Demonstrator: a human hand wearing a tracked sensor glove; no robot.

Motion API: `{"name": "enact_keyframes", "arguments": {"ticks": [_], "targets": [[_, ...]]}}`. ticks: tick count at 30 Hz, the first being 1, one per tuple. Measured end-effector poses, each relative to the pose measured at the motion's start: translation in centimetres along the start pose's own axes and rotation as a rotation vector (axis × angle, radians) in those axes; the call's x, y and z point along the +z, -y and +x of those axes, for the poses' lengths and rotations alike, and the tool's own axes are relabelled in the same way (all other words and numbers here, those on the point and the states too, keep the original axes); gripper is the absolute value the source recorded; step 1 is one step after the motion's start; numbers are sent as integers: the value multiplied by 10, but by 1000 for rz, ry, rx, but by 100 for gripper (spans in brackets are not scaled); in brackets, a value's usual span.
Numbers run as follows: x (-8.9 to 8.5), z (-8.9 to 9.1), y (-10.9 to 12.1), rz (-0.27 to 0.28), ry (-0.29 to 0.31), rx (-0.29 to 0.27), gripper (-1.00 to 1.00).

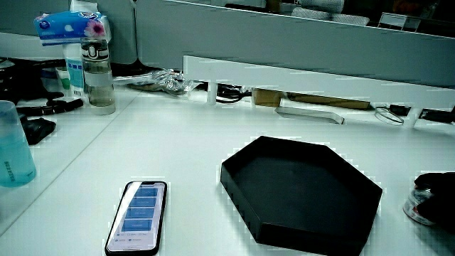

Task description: Pick paper clip from desk

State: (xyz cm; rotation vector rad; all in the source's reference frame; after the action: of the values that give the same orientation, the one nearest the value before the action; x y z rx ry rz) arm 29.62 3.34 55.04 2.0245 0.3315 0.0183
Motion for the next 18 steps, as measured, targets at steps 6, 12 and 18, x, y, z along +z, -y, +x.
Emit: {"name": "enact_keyframes", "arguments": {"ticks": [6, 12, 18], "targets": [[-4, 3, -4, -31, -25, 7, 100], [3, 8, -4, 57, -11, -11, 100], [41, 1, 13, 77, -74, 38, 100]]}}
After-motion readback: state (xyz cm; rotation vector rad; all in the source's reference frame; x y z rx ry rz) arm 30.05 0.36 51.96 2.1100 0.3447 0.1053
